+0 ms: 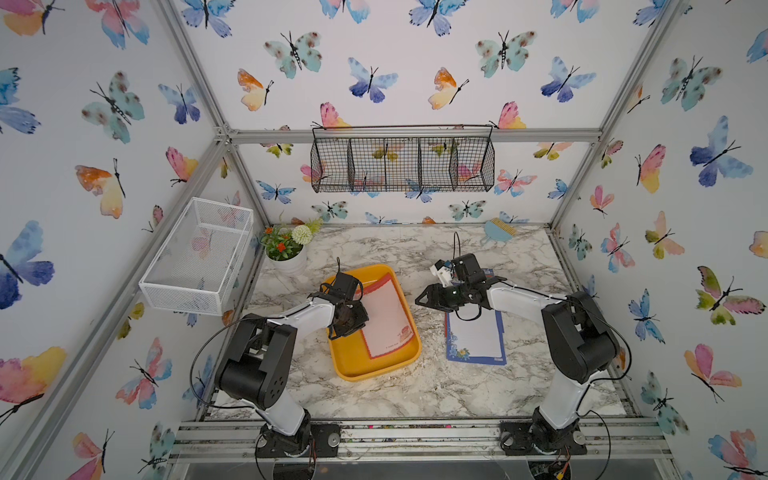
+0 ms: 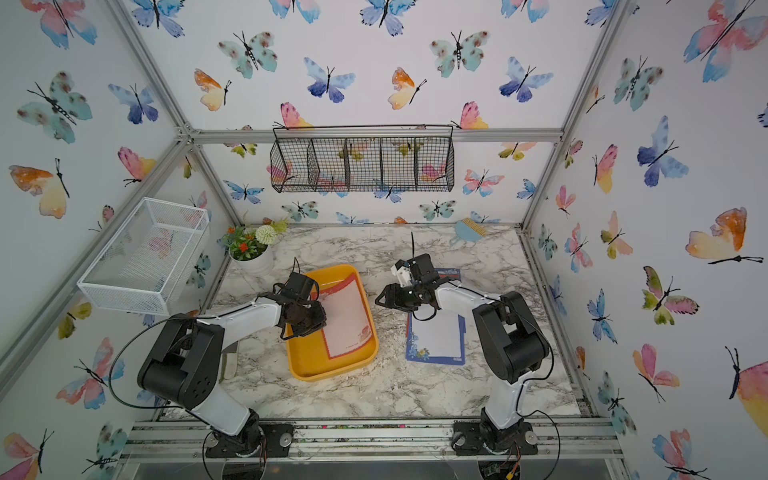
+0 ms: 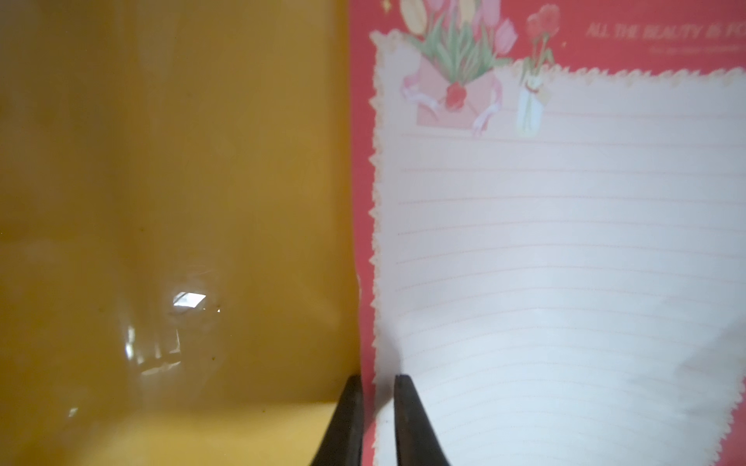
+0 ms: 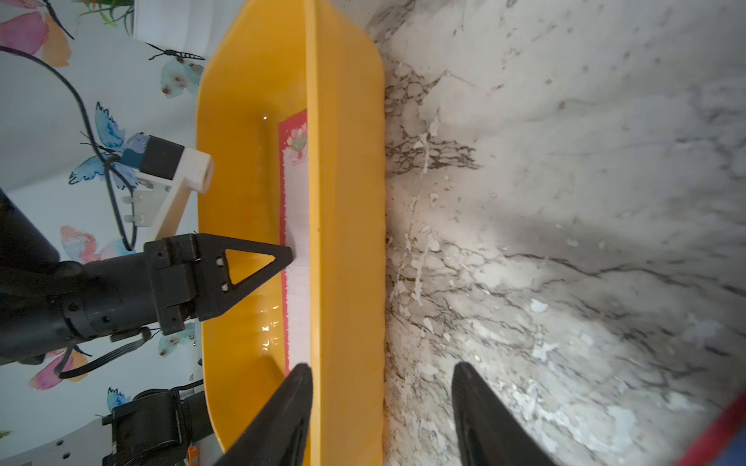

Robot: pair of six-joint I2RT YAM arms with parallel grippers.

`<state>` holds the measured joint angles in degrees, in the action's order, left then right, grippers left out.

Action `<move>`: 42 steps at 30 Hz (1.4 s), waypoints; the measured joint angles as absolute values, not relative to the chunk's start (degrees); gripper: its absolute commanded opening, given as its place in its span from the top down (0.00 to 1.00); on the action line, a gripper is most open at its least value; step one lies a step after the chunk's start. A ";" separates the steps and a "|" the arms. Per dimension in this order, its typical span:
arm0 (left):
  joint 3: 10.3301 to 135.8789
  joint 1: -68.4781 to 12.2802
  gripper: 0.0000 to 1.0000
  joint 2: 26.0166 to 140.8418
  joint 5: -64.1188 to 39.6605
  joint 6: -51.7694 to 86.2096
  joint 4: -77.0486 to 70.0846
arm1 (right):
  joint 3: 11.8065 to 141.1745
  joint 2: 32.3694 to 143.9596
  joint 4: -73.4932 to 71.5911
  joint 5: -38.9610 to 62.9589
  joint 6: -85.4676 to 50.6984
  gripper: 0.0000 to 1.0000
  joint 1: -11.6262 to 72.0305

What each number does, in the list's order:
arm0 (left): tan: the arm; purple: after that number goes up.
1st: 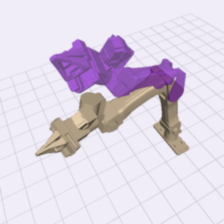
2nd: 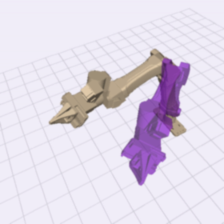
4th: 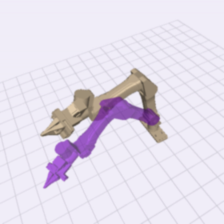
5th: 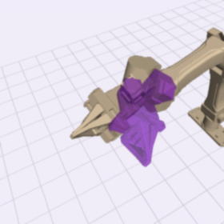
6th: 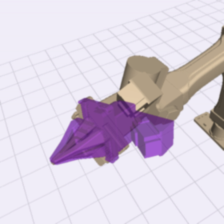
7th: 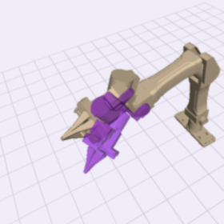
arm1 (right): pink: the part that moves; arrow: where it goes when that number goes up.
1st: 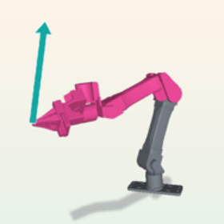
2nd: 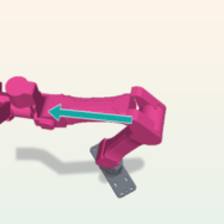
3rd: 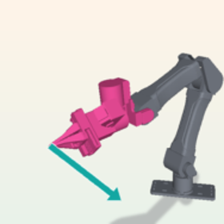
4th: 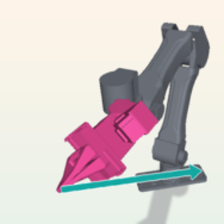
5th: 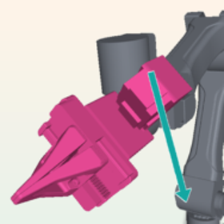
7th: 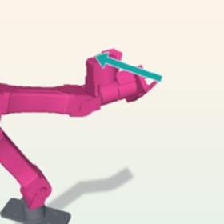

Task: Take out the stationery paper from the storage box
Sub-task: Pick up the stationery paper from the storage box.

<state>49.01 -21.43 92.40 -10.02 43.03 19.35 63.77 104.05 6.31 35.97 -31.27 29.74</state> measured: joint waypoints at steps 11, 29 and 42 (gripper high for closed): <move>44.25 -19.75 1.00 80.58 -11.88 41.01 15.88 | 65.63 104.09 5.37 36.62 -31.75 0.43 30.11; 63.66 -21.89 1.00 58.33 -31.33 5.52 14.92 | 60.64 73.84 -5.82 29.19 -18.22 0.08 30.11; 63.77 -21.56 1.00 55.53 -46.92 5.58 0.91 | 55.22 73.63 -26.13 50.04 -26.55 0.10 23.00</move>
